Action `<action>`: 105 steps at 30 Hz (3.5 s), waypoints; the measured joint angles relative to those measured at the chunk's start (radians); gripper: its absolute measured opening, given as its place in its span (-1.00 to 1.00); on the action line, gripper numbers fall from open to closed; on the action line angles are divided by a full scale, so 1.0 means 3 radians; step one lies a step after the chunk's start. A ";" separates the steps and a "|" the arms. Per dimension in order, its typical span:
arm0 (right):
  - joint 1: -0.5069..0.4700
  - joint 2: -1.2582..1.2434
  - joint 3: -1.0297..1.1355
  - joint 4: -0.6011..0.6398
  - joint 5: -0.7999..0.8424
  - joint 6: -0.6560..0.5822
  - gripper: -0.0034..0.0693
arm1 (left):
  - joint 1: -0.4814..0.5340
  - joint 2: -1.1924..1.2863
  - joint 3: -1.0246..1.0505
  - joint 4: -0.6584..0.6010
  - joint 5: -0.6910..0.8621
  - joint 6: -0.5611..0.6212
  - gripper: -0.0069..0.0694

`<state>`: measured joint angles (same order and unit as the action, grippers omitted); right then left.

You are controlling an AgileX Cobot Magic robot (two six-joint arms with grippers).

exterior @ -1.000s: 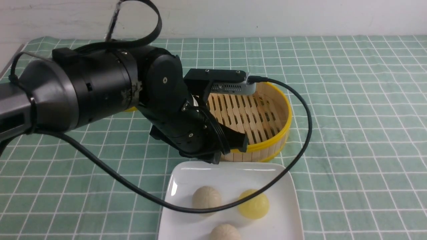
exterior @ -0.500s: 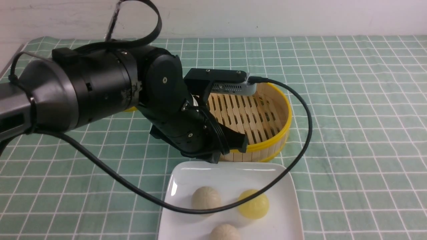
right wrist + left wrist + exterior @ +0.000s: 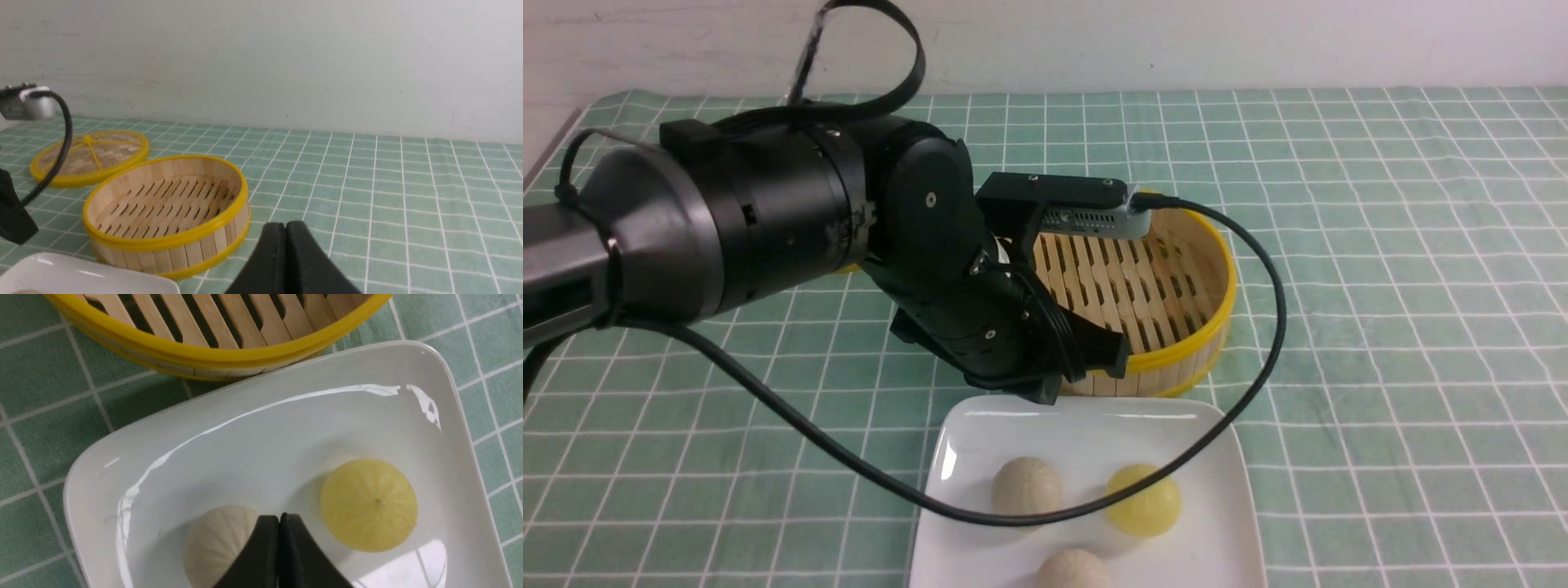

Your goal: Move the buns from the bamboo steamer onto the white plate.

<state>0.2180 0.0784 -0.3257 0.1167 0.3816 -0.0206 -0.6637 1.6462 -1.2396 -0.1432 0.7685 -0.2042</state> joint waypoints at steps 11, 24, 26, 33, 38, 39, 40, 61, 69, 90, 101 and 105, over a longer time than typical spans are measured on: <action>-0.0578 -0.0256 0.0699 -0.0247 0.0095 0.0000 -0.90 | 0.0000 -0.0119 0.0000 -0.0015 -0.0011 0.0000 -0.76; -0.0713 -0.0294 0.1121 -0.0257 0.0045 0.0000 -0.87 | 0.0000 -0.1140 0.0000 0.0304 0.0093 0.0000 -0.76; -0.0738 -0.0294 0.1121 -0.0257 0.0048 0.0000 -0.87 | 0.0000 -0.1408 0.0000 0.0457 0.0185 0.0000 -0.76; -0.0772 -0.0294 0.1121 -0.0257 0.0048 0.0000 -0.87 | 0.0000 -0.2274 0.0003 0.0864 0.0705 0.0000 -0.74; -0.0772 -0.0294 0.1121 -0.0257 0.0048 0.0000 -0.85 | 0.0000 -0.3149 0.0391 0.0787 0.0887 0.0000 -0.73; -0.0772 -0.0294 0.1121 -0.0257 0.0048 0.0000 -0.85 | 0.0000 -0.3289 0.0482 0.0752 0.0870 0.0000 -0.73; -0.0772 -0.0294 0.1121 -0.0257 0.0048 0.0000 -0.85 | 0.0000 -0.3455 0.0655 0.0707 0.0815 -0.0004 -0.73; -0.0772 -0.0294 0.1121 -0.0257 0.0048 0.0000 -0.76 | 0.0000 -0.4302 0.2778 0.0477 -0.1583 -0.0853 -0.69; -0.0772 -0.0294 0.1121 -0.0257 0.0048 0.0000 -0.73 | 0.0000 -0.4302 0.2795 0.0477 -0.1540 -0.0861 -0.68; -0.0772 -0.0294 0.1121 -0.0257 0.0048 0.0000 -0.67 | 0.1688 -0.4801 0.3868 0.0756 -0.1534 -0.0426 -0.64; -0.0772 -0.0294 0.1121 -0.0257 0.0048 0.0000 -0.62 | 0.2211 -0.5468 0.4220 0.1041 -0.1519 -0.0423 -0.62; -0.0772 -0.0294 0.1121 -0.0257 0.0048 0.0000 -0.61 | 0.2211 -0.5524 0.4220 0.1068 -0.1343 -0.0423 -0.61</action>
<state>-0.0137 -0.0097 0.0104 0.0395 0.3960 -0.0206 -0.0005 -0.0110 0.0266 0.1772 0.3657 -0.3311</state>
